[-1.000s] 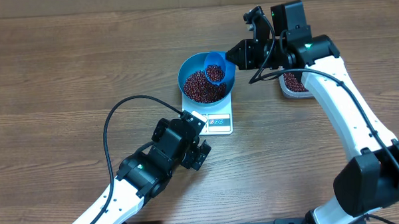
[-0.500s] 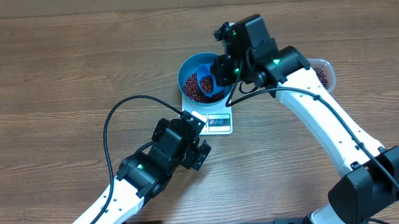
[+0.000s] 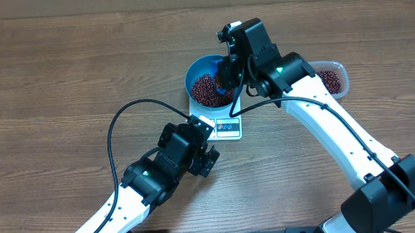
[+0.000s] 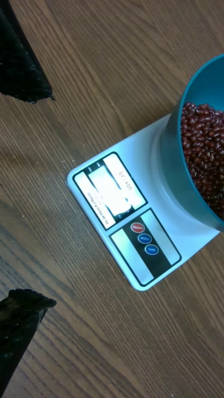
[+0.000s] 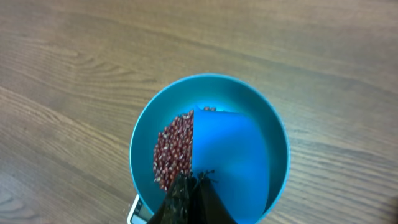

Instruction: Scoop item into bowl and weigh 150g on scale

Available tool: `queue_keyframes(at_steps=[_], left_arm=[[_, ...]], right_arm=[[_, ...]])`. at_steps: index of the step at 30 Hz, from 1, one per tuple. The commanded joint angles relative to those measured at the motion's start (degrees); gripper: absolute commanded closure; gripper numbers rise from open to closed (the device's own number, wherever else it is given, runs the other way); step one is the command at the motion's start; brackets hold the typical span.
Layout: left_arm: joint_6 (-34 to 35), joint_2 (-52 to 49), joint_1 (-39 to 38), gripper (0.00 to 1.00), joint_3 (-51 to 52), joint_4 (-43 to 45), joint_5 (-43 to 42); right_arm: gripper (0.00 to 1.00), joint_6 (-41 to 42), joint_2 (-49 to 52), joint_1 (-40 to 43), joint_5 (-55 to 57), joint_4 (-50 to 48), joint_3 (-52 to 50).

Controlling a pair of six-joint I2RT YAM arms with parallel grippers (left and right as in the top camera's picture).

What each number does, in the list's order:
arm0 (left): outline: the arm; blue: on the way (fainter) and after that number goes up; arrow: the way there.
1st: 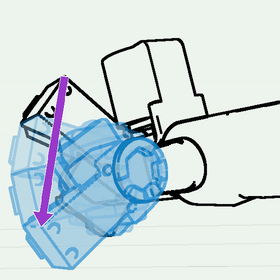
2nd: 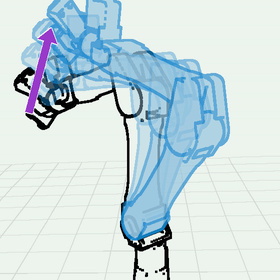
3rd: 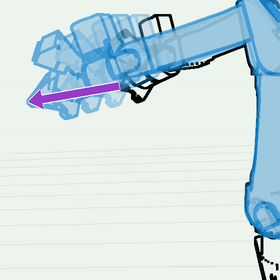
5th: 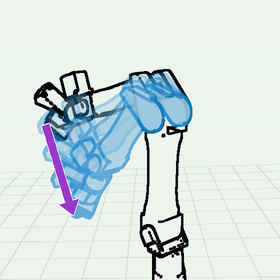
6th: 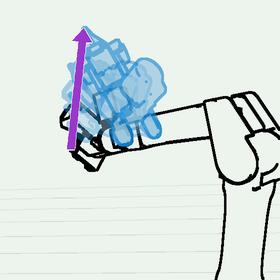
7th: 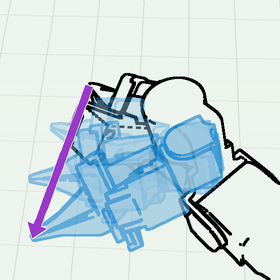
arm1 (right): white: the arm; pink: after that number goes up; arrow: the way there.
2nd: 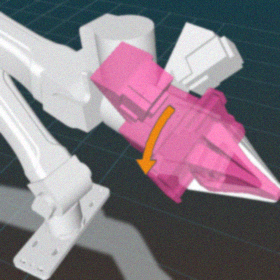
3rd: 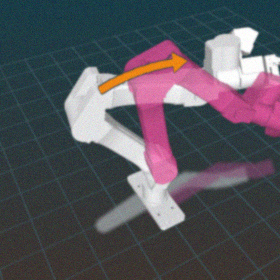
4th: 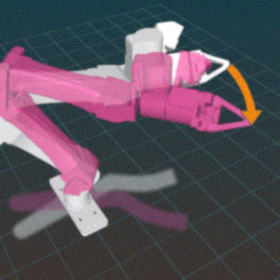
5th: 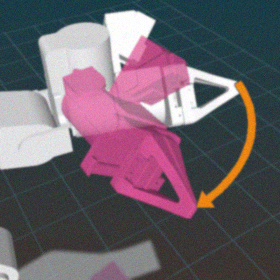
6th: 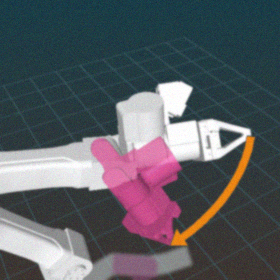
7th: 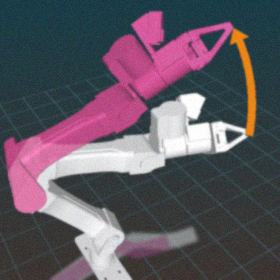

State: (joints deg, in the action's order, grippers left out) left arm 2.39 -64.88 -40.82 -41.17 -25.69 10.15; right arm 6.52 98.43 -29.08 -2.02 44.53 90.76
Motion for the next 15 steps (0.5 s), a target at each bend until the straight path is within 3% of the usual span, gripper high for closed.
queue_keyframes(at_steps=[1, 15], left_arm=[[-1.14, 0.39, 0.31, 0.0, 0.68, 0.22, 0.79], [-1.14, 0.39, 0.31, 0.0, 0.68, 0.22, 0.79]], right_arm=[[0.96, -0.59, -4.0, -0.22, 1.57, -1.4, 1.7], [0.96, -1.03, -4.31, -0.28, 5.16, -1.01, 1.79]])
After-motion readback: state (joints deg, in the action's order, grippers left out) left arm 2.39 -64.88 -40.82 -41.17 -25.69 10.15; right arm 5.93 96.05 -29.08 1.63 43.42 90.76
